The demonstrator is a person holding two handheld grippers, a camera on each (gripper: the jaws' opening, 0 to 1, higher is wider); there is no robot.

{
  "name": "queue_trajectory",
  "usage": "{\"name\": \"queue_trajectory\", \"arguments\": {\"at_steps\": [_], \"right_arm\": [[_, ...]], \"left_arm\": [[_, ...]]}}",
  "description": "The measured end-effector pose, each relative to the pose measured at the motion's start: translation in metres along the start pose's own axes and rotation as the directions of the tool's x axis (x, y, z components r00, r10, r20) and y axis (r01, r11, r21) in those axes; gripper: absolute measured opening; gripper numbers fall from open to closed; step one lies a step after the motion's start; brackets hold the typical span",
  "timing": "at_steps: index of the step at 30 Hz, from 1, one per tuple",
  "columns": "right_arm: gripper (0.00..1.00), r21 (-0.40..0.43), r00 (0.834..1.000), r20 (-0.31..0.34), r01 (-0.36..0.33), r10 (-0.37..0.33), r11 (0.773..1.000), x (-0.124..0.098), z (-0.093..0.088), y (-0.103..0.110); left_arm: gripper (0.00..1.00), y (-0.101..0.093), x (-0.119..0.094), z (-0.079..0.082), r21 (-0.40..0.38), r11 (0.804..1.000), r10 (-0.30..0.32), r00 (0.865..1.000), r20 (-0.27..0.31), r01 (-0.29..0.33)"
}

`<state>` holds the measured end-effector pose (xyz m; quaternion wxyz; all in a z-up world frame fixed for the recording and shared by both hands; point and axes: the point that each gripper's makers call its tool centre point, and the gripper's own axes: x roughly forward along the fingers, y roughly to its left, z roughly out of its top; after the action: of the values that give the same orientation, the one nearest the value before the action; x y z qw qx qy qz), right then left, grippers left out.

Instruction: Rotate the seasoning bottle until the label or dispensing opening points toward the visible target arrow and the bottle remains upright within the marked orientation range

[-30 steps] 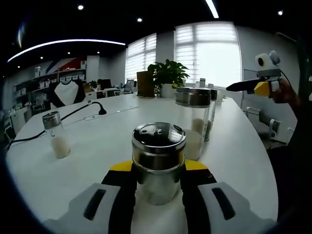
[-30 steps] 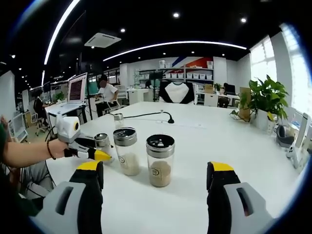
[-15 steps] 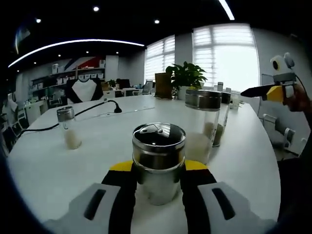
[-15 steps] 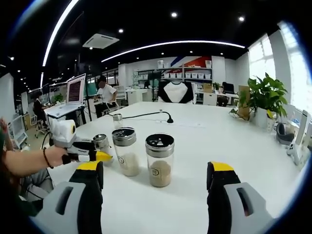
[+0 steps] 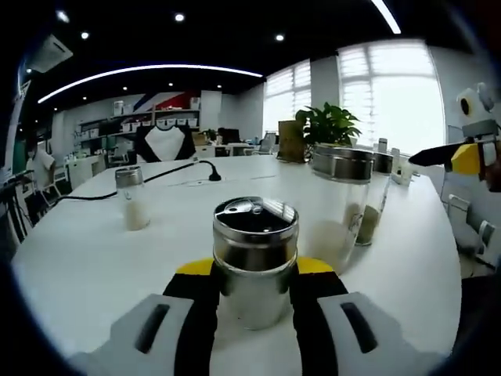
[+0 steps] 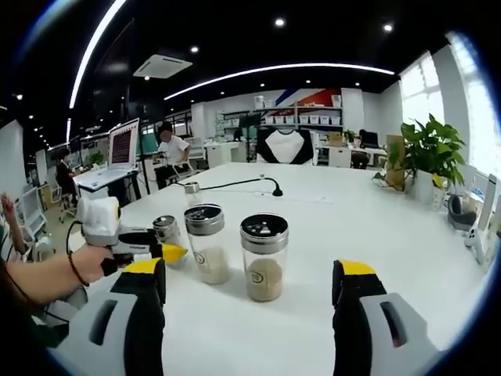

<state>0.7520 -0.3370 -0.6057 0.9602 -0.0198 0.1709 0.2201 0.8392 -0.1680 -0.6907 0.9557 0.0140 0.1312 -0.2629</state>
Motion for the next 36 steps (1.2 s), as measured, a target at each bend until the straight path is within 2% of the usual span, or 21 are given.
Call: {"name": "queue_trajectory", "arguments": {"at_steps": [4, 10, 16, 21, 30, 32, 33, 36], "right_arm": [[0.9, 0.004, 1.0, -0.009, -0.001, 0.001, 1.0, 0.001, -0.002, 0.0], [0.9, 0.007, 1.0, -0.02, -0.004, 0.004, 1.0, 0.002, -0.007, 0.0], [0.9, 0.013, 1.0, -0.024, -0.004, 0.004, 1.0, 0.002, -0.008, 0.0], [0.89, 0.015, 1.0, -0.02, -0.004, 0.005, 1.0, 0.002, -0.007, 0.0], [0.89, 0.017, 1.0, -0.021, 0.0, 0.0, 1.0, 0.0, -0.007, -0.001], [0.89, 0.015, 1.0, -0.02, 0.003, -0.002, 1.0, -0.001, -0.006, -0.001], [0.89, 0.014, 1.0, -0.02, 0.006, -0.005, 1.0, -0.001, -0.006, -0.002], [0.89, 0.018, 1.0, -0.02, 0.005, -0.005, 1.0, -0.002, -0.006, -0.002]], "left_arm": [[0.37, 0.001, -0.001, 0.0, -0.02, 0.998, 0.065, 0.998, -0.004, -0.065], [0.37, 0.001, -0.002, 0.0, -0.03, 0.992, 0.12, 0.993, -0.003, -0.12], [0.37, 0.003, -0.002, -0.001, -0.045, 0.98, 0.193, 0.981, -0.014, -0.193], [0.37, 0.005, -0.003, -0.002, -0.052, 0.971, 0.233, 0.972, -0.021, -0.234], [0.37, 0.007, -0.004, -0.002, -0.062, 0.962, 0.263, 0.964, -0.033, -0.264], [0.41, 0.01, -0.006, -0.003, -0.067, 0.959, 0.274, 0.961, -0.041, -0.277], [0.47, 0.012, -0.007, -0.002, -0.036, 0.958, 0.285, 0.958, -0.033, -0.286], [0.53, 0.011, -0.008, -0.002, -0.057, 0.961, 0.269, 0.963, -0.029, -0.271]]}}
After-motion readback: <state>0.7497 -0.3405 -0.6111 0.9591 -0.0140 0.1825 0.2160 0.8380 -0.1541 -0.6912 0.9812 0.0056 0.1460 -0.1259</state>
